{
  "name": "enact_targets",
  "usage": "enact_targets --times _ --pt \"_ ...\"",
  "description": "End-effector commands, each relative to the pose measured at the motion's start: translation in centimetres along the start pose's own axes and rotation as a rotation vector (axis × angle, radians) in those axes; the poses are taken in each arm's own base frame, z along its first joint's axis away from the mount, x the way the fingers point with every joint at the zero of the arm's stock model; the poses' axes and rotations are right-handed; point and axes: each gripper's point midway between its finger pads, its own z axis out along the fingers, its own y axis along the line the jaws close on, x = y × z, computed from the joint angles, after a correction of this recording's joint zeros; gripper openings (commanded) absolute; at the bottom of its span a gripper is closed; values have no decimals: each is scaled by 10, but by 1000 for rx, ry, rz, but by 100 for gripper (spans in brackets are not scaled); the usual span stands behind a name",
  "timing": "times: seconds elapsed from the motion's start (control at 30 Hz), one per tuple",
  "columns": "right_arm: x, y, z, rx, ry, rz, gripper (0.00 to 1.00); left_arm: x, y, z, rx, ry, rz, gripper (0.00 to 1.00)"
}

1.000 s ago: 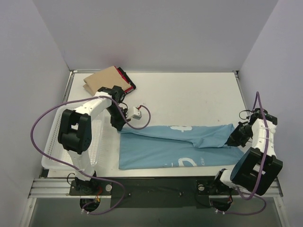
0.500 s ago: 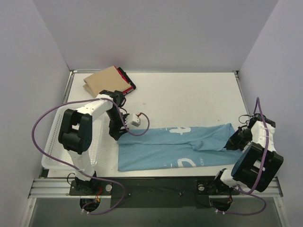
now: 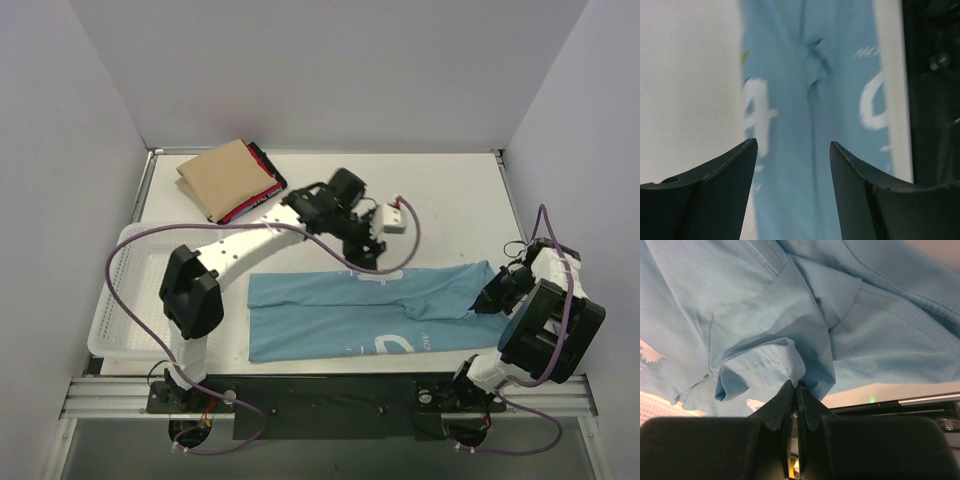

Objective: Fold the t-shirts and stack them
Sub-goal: Fold the other side of the tshirt into a rectangle

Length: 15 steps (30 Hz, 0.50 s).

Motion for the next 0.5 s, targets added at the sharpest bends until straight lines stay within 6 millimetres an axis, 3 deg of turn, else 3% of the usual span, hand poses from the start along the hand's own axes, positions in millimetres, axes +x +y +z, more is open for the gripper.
enact_targets --times 0.0,0.03,0.1,0.27,0.47 --pt "-3 12 -3 -53 31 18 0 -72 -61 70 139 -223 -143 76" --pt "-2 13 -2 -55 34 17 0 -77 -78 82 165 -222 -142 81" --pt "-1 12 -2 -52 32 18 0 -82 -87 103 167 -234 -175 84" --pt "4 9 -1 -36 20 17 0 -61 -93 160 93 -136 -347 86" --pt "5 7 -3 -4 0 -11 0 -42 -88 188 -63 -76 -447 83"
